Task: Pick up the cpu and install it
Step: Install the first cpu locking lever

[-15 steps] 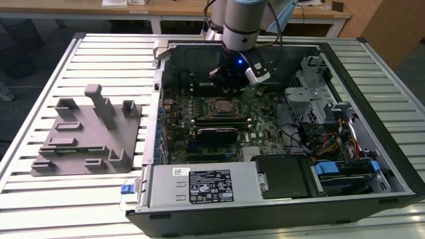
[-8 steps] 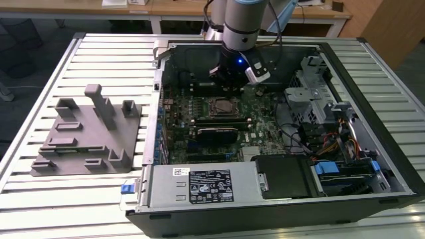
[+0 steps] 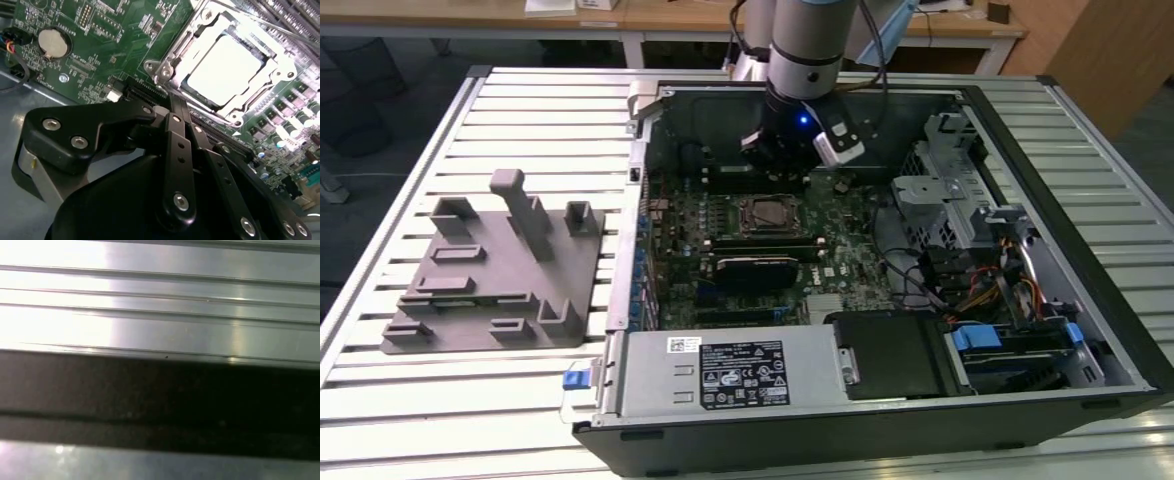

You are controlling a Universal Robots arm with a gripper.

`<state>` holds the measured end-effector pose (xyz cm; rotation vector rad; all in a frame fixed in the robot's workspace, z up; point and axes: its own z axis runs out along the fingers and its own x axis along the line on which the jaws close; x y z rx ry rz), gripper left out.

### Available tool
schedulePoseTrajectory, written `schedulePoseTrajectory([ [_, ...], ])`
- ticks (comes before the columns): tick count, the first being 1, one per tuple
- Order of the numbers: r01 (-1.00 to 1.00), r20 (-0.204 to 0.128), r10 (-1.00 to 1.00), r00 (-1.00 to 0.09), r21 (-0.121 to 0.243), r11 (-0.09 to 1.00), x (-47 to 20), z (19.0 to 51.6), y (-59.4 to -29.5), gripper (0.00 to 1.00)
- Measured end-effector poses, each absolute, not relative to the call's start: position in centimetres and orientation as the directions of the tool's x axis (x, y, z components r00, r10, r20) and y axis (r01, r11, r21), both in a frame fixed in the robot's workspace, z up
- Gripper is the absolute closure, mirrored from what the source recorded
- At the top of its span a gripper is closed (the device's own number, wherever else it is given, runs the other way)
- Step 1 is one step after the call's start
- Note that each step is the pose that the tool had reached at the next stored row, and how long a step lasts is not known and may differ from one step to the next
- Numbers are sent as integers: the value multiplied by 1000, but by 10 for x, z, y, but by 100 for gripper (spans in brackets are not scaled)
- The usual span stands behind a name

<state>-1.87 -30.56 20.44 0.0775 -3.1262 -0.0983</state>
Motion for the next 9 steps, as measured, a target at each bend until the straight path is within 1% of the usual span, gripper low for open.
schedulePoseTrajectory([
  [9, -49, 11, -50, -999, 63, 997, -19, 204, -311, 89],
])
